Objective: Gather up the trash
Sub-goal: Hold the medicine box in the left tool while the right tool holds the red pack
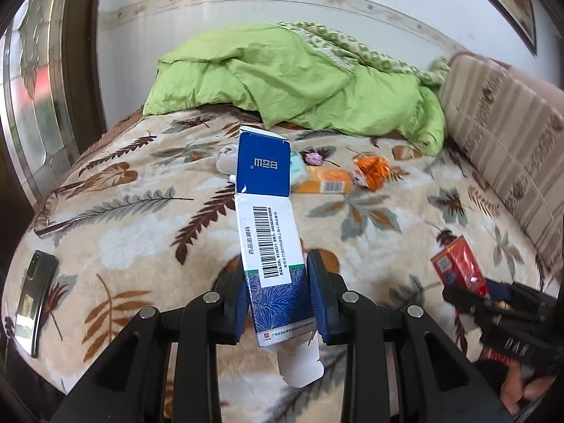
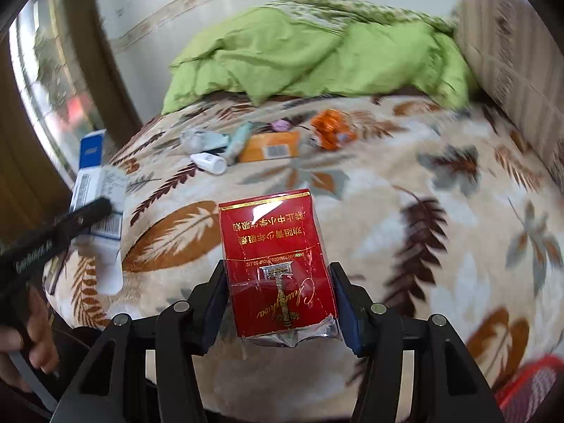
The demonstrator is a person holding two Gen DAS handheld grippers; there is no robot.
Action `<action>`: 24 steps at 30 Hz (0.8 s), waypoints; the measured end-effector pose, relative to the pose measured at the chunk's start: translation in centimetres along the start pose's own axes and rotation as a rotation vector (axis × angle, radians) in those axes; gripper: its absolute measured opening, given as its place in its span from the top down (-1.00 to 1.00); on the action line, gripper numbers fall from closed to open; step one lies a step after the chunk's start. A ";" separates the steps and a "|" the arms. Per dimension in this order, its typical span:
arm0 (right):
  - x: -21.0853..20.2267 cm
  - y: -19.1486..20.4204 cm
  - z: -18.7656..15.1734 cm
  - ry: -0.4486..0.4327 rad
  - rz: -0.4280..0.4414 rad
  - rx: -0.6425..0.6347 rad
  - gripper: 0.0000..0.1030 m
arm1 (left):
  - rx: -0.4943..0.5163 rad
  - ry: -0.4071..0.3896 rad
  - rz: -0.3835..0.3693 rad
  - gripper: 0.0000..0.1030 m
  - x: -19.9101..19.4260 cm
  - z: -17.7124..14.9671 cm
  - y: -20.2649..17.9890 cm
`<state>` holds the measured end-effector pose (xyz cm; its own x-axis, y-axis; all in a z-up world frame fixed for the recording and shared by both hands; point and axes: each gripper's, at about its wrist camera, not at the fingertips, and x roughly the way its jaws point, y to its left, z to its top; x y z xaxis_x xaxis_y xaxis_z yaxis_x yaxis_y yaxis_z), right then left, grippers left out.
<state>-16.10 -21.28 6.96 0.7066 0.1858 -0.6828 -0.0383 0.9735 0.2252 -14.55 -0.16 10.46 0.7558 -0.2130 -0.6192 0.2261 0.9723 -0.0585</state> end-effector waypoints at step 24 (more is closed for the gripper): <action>-4.0 -1.6 -3.1 -0.078 0.006 0.072 -0.15 | 0.126 -0.009 0.055 0.43 -1.8 -3.1 -3.5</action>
<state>-21.06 -23.21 7.20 0.7596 0.1784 -0.6254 0.0056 0.9598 0.2806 -18.60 -2.93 9.33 0.7748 -0.1608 -0.6114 0.2590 0.9630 0.0750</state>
